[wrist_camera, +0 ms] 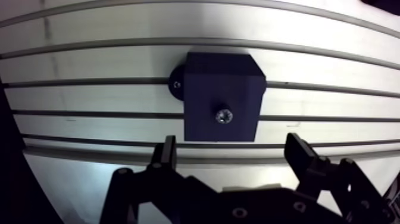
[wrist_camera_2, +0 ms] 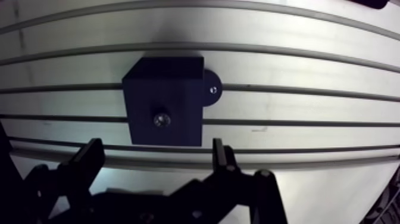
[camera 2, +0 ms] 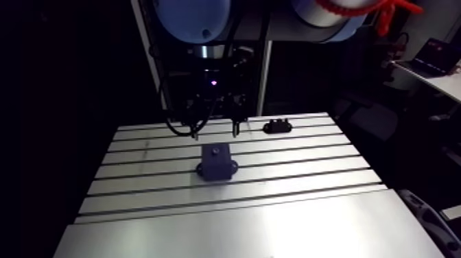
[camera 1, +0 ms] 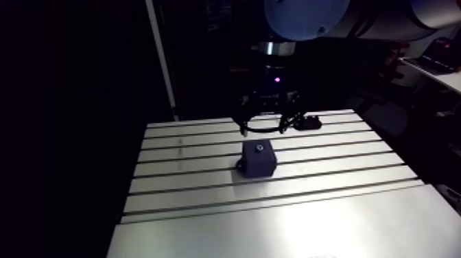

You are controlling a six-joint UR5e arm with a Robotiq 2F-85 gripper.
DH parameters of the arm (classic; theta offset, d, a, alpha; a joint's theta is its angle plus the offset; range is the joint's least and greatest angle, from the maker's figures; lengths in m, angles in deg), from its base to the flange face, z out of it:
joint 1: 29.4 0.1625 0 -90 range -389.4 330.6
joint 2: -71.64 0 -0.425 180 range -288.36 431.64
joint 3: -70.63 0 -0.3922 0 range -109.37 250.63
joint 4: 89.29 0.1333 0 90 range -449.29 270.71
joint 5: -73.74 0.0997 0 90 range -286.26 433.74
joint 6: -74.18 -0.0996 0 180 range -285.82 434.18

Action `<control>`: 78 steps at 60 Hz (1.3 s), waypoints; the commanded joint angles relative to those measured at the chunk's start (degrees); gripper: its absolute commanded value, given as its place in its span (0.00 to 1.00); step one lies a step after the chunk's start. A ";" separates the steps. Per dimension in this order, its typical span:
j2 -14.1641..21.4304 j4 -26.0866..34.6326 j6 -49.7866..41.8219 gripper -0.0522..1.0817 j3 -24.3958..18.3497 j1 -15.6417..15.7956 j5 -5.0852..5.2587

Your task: Pick up the M10 bolt and insert it into the hole until fully seated.

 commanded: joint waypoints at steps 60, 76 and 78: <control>6.14 17.93 -0.24 0.05 -19.55 2.83 -0.89; 7.33 17.78 -0.31 0.05 -21.62 3.44 -0.45; 7.59 17.95 -0.31 0.05 -21.78 3.45 -0.44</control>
